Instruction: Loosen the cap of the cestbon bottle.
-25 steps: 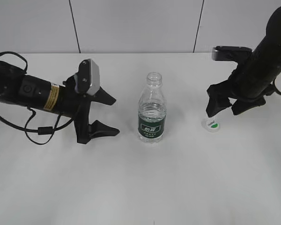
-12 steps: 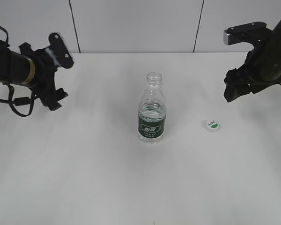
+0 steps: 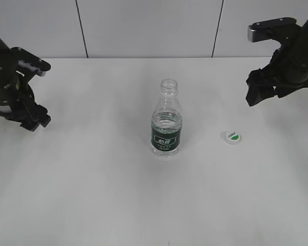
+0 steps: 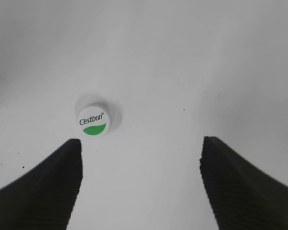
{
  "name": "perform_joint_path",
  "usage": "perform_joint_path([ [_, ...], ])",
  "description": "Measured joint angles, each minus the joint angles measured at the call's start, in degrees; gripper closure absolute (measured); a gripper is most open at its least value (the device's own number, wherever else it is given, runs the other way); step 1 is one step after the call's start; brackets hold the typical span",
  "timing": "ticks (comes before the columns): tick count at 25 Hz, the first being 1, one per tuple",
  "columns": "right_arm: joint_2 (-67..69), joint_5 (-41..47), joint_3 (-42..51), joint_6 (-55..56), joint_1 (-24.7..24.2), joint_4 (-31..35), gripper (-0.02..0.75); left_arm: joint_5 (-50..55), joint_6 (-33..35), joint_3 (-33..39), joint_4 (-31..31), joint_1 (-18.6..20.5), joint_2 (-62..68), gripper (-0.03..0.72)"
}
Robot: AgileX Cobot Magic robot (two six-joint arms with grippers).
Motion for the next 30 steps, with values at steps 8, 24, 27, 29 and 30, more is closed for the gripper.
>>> perform_joint_path([
  [8, 0.0, 10.25, -4.12, 0.39, 0.0, 0.0, 0.15, 18.97, 13.22, -8.13, -16.44, 0.05, 0.0, 0.127],
  [24, -2.04, 27.01, -7.13, 0.51, -0.94, -3.59, 0.15, 33.66, 21.35, -12.55, -30.07, 1.05, -1.19, 0.129],
  [27, -2.04, 27.14, -7.13, 0.51, -2.45, -3.64, 0.15, 33.77, 22.98, -12.55, -32.94, 2.31, -1.7, 0.129],
  [29, -2.04, 27.19, -7.13, 0.51, -3.68, -3.64, 0.15, 33.83, 23.75, -12.55, -34.07, 3.35, -2.35, 0.129],
  [30, -2.04, 27.19, -7.13, 0.51, -4.49, -3.64, 0.15, 33.83, 23.83, -12.57, -34.31, 4.02, -2.65, 0.129],
])
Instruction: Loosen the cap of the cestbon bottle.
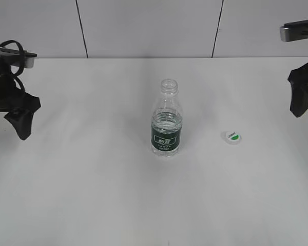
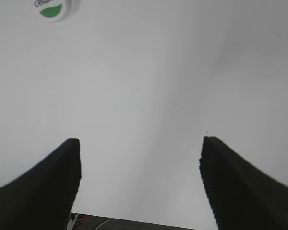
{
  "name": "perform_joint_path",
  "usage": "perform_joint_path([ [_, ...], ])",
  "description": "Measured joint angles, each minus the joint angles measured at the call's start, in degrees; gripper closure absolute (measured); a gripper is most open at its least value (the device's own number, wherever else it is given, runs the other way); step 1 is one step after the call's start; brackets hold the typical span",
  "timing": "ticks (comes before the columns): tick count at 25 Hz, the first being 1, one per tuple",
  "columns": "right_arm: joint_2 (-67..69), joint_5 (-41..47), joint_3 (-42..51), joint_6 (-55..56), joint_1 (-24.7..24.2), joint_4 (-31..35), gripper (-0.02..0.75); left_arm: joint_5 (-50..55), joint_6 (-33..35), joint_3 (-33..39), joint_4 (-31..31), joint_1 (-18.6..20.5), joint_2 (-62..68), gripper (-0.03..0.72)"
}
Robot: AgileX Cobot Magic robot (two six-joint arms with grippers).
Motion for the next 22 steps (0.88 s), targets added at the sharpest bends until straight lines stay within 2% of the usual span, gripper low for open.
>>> perform_joint_path([
  [5, 0.0, 0.12, 0.0, 0.0, -4.27, -0.06, 0.15, 0.06, 1.25, 0.0, -0.87, 3.81, -1.77, 0.129],
  [8, 0.0, 0.17, 0.0, 0.05, -5.26, -0.23, 0.15, 0.11, 1.25, 0.0, -1.65, 5.59, -2.7, 0.129],
  [15, 0.0, 0.17, 0.0, 0.36, -5.36, 2.27, 0.15, 0.05, 1.3, 0.77, -2.79, 5.9, -4.39, 0.129],
  [22, -5.53, 0.17, 2.96, 0.52, -5.36, 3.27, 0.15, 0.11, 1.37, 6.83, -3.37, 5.9, -10.15, 0.129],
])
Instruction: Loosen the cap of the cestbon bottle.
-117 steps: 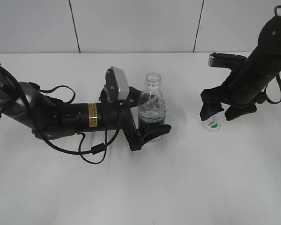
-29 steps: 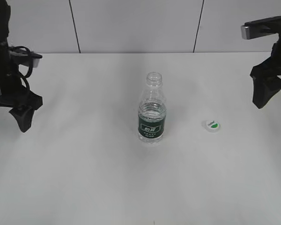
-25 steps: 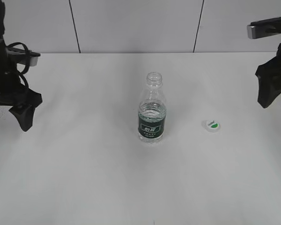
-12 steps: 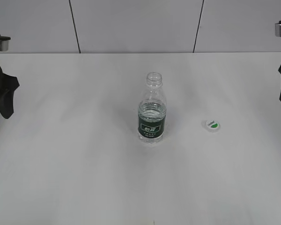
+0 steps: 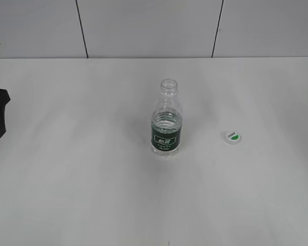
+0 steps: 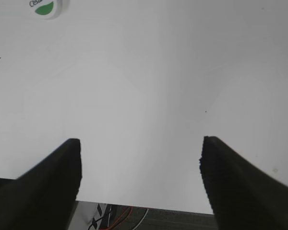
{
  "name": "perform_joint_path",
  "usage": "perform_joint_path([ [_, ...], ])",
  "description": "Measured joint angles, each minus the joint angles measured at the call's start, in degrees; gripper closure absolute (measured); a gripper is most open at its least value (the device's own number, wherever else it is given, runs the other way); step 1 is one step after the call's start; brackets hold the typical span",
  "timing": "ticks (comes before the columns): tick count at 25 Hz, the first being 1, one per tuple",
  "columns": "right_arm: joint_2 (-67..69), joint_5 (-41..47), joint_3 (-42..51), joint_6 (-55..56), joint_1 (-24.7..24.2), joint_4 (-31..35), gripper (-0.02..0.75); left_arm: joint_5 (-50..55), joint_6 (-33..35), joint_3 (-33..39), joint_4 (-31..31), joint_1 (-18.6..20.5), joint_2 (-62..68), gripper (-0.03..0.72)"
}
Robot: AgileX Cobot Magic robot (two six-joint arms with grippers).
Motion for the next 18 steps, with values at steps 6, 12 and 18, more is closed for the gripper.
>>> perform_joint_path([
  [6, -9.82, 0.07, 6.42, 0.19, 0.0, 1.1, 0.15, -0.19, 0.06, 7.94, -3.97, 0.0, -7.83, 0.129],
  [12, -19.03, 0.09, 13.25, 0.29, 0.0, 2.15, 0.15, -2.07, 0.06, 17.12, -4.84, 0.0, -17.53, 0.13],
  [18, -26.95, 0.15, 19.46, 0.37, 0.0, 2.39, 0.15, -4.04, 0.06, 25.41, -4.95, 0.0, -28.1, 0.134],
])
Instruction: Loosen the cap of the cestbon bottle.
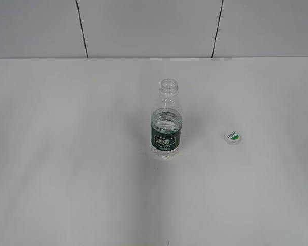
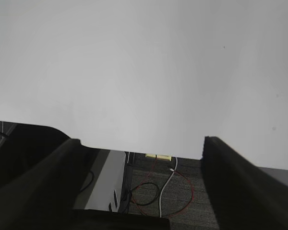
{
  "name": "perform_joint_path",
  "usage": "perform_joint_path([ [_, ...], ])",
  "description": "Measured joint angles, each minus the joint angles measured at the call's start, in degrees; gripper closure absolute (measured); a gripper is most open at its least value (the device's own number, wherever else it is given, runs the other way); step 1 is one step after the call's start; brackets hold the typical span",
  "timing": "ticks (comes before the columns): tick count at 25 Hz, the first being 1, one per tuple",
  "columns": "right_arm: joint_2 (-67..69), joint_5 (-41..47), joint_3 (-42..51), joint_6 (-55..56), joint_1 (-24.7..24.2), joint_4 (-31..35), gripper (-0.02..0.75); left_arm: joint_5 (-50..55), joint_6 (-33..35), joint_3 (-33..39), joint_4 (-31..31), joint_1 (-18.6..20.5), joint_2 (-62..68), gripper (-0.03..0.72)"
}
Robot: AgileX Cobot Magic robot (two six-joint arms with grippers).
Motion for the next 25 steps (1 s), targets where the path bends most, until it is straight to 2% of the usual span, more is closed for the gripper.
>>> perform_joint_path([
  [9, -10.42, -1.02, 10.3, 0.05, 0.0, 0.0, 0.15, -3.66, 0.06, 11.13, -1.53, 0.0, -17.76, 0.148],
  [16, -18.34, -3.87, 18.4, 0.01, 0.0, 0.07, 0.15, -4.68, 0.06, 14.01, -1.16, 0.0, -33.41, 0.162],
  [25, -29.97, -5.93, 25.68, 0.73, 0.0, 0.02, 0.15, -4.52, 0.06, 14.6, -0.71, 0.0, -45.37, 0.178],
])
